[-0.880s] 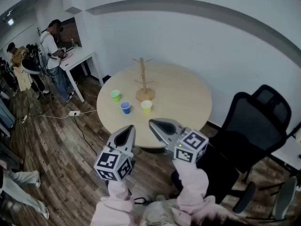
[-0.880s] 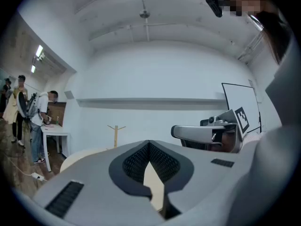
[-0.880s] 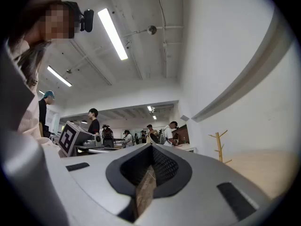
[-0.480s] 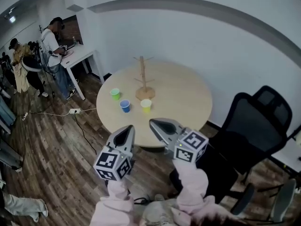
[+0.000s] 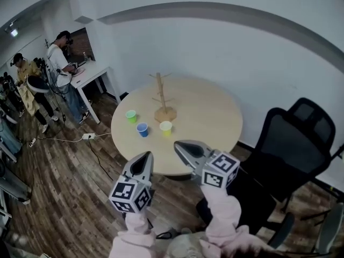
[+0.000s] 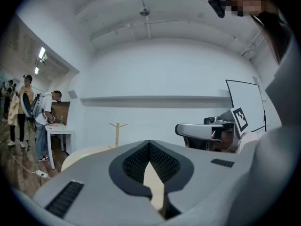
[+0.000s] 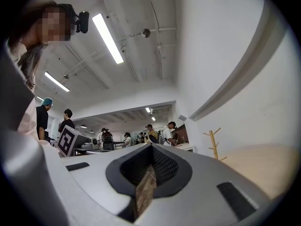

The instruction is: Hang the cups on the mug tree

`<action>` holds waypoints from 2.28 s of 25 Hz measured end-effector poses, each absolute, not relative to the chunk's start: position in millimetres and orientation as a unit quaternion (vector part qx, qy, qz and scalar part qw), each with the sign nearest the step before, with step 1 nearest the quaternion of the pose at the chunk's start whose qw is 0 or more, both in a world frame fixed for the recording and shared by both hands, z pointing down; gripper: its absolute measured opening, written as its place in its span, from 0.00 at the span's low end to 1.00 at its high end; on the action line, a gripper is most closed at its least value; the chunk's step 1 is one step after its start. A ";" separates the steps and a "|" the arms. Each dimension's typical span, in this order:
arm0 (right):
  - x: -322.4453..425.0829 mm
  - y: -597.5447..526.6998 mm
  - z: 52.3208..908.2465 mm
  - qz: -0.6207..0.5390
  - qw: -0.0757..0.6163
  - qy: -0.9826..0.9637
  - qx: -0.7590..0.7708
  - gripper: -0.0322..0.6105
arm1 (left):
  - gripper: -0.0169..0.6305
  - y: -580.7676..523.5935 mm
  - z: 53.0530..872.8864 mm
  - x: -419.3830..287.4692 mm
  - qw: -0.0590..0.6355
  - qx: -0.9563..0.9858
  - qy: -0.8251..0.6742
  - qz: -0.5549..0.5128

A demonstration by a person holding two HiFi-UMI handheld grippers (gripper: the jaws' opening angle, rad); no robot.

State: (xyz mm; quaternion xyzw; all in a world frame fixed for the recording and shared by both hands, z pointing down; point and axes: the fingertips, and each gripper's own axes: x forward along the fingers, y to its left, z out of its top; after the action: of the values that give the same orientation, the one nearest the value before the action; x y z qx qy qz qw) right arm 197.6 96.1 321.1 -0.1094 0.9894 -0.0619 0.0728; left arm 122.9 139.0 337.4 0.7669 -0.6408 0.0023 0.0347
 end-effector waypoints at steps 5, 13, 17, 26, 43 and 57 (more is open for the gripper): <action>190.7 95.6 327.7 -0.070 0.074 0.990 -0.099 0.04 | 0.03 139.1 342.0 115.0 0.043 0.760 -0.649 -0.003; 168.2 82.4 337.2 -0.085 0.065 0.989 -0.103 0.04 | 0.03 131.0 351.4 98.7 0.051 0.760 -0.648 0.012; 152.4 65.4 337.0 -0.092 0.067 0.987 -0.116 0.04 | 0.03 122.0 351.4 76.4 0.051 0.761 -0.646 0.008; 91.6 39.0 343.0 -0.092 0.058 0.985 -0.130 0.04 | 0.03 86.9 351.0 18.5 0.050 0.772 -0.634 0.007; 45.6 -12.6 363.3 -0.115 0.050 0.973 -0.193 0.04 | 0.03 25.0 369.7 -30.3 0.065 0.810 -0.582 0.017; 18.0 -22.0 383.3 -0.123 0.033 0.972 -0.200 0.04 | 0.03 12.3 385.8 -61.3 0.089 0.809 -0.581 0.007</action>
State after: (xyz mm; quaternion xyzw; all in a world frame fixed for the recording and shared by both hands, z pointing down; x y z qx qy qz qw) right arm 18.0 -22.0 383.3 -0.2001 0.9715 -0.1228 0.0328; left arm -61.3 12.3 385.8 0.8091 -0.5810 0.0069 0.0888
